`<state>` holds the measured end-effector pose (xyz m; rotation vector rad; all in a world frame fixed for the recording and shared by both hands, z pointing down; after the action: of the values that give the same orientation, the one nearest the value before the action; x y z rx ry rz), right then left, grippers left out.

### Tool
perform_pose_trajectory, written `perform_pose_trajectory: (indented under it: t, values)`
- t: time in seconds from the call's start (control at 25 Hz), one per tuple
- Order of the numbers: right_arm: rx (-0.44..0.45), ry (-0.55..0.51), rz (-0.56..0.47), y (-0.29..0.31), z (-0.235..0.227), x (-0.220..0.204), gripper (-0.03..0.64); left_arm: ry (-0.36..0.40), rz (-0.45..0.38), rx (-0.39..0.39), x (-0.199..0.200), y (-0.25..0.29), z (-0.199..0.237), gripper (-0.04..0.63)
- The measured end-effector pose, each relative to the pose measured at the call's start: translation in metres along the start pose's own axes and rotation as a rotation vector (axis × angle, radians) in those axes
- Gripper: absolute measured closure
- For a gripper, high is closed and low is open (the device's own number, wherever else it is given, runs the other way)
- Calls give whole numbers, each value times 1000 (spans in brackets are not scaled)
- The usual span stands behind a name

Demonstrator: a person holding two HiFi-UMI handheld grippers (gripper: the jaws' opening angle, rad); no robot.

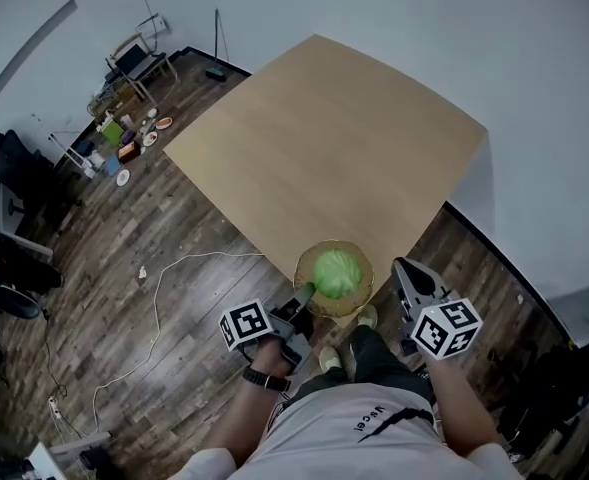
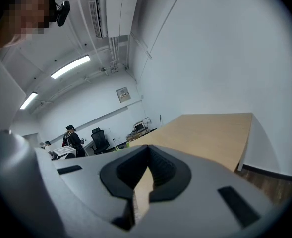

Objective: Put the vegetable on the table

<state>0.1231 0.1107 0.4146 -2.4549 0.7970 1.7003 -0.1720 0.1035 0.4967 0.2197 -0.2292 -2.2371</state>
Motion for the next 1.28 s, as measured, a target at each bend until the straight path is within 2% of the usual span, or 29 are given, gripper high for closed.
perform_pose_trajectory:
  t: [0.32,0.48,0.68,0.88,1.04,1.28]
  values:
    - [57,-6,29,77,-42,37,603,-16,-19,12,39,58,-1,537]
    - [106,-22,51,120,-66,64,603,-20,-54,21,61,90,-9,535]
    - [168,-23,89,164,-99,77,603,-32,-112,23,80,127,-5,535]
    - [199,-15,113,196,-120,62,603,-94,-165,-15,86,153,21,535]
    - [199,1,138,215,-131,40,603,-29,-159,61,98,164,58,534]
    - [155,27,172,234,-145,15,603,-30,-142,91,111,187,98,532]
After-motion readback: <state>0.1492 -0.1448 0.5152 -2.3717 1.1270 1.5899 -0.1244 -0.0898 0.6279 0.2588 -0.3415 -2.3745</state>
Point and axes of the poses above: the fingertips, and each gripper's own axes: y forward along the fingers, z to its left, x out of its top, the point moved 10 cm from there along -y, backward along the fingers, and after that the axes turned 2 degrees about -z, right-handed, at the moved point
